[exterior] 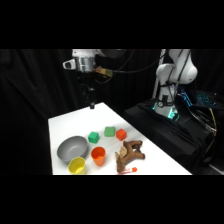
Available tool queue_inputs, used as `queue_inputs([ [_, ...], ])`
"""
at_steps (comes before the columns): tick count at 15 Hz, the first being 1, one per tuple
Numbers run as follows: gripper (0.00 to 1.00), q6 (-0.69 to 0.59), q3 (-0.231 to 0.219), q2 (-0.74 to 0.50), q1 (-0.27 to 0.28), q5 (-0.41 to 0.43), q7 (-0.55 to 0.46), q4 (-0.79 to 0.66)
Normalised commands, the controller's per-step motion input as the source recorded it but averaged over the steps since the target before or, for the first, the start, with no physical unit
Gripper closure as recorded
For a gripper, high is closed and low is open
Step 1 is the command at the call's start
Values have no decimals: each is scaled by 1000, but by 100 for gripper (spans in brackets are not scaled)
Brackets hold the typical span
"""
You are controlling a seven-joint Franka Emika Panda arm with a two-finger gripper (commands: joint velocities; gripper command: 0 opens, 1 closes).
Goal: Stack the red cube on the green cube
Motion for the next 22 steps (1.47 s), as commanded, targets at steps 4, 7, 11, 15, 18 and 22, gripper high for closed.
queue_inputs([
  [4,0,10,28,-39,-24,22,-34,-45],
  [7,0,74,32,-156,-20,24,-47,-179],
  [11,0,161,36,-299,-14,41,-84,-365],
  [15,0,252,27,-300,-5,48,-101,-422],
  [18,0,317,27,-237,8,40,-108,-408],
  [22,0,345,33,-193,21,0,-105,-399],
])
